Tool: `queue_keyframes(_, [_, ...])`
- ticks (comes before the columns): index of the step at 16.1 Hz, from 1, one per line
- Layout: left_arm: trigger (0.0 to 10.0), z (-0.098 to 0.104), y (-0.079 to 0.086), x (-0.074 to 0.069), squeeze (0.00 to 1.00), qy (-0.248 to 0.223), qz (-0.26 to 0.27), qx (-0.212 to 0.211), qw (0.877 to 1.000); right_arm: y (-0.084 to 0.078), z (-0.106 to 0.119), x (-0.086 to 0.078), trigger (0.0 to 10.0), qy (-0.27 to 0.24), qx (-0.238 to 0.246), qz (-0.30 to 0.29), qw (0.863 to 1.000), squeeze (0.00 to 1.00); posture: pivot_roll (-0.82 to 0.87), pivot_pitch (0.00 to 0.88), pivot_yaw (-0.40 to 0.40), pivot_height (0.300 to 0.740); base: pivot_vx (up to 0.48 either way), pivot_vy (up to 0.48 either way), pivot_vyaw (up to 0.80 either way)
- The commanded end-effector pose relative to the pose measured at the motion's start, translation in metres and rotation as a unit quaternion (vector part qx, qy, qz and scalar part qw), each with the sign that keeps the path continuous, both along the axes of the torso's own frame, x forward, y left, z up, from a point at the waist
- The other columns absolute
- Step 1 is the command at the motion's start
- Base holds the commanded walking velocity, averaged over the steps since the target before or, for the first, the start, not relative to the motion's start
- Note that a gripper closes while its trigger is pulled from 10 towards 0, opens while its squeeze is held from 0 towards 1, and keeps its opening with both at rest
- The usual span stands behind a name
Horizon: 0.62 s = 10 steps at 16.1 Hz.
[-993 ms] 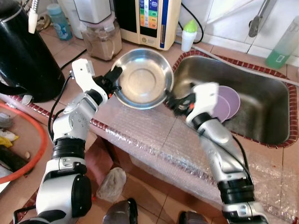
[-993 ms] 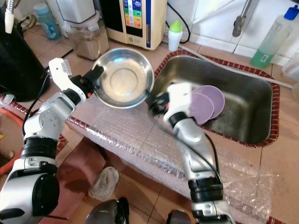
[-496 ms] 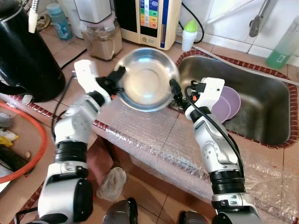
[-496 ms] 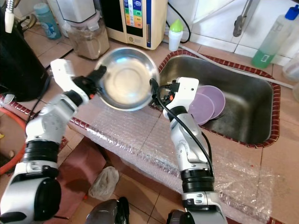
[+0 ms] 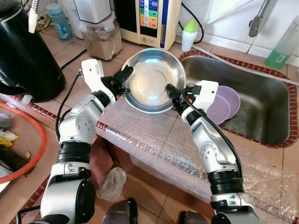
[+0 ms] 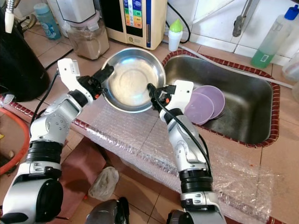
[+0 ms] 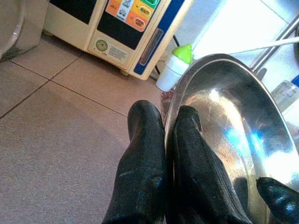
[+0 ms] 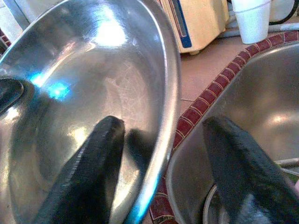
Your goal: Kitchen organization
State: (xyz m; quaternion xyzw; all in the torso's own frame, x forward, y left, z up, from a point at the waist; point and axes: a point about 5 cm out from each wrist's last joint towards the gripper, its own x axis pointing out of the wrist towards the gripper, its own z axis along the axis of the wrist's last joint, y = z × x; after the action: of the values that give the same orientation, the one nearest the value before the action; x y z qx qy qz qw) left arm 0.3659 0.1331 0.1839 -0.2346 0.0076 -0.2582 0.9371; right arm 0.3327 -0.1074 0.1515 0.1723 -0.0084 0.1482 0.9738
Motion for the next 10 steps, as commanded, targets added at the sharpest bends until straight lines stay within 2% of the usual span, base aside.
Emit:
queue_keyframes(1, [0.0, 0.0077, 0.0021, -0.0003, 0.00, -0.021, -0.001, -0.005, 1.000, -0.0080, -0.0118, 0.0008, 0.0, 0.034, 0.003, -0.018, 0.999, 0.00, -0.02, 0.069, 0.064, 0.740, 0.000, 0.000, 0.00])
queue_keyframes(5, [0.0, 0.0073, 0.0024, -0.0009, 0.00, -0.023, 0.001, -0.001, 1.000, -0.0129, -0.0168, 0.0009, 0.0, 0.052, 0.007, -0.025, 0.998, 0.00, -0.03, 0.070, 0.064, 0.740, 0.000, 0.000, 0.00])
queue_keyframes(10, [0.0, 0.0056, -0.0001, -0.0023, 0.00, -0.024, 0.000, 0.001, 1.000, -0.0115, -0.0143, 0.0038, 0.0, 0.059, 0.036, -0.024, 0.997, 0.00, -0.02, 0.068, 0.056, 0.740, 0.000, 0.000, 0.00])
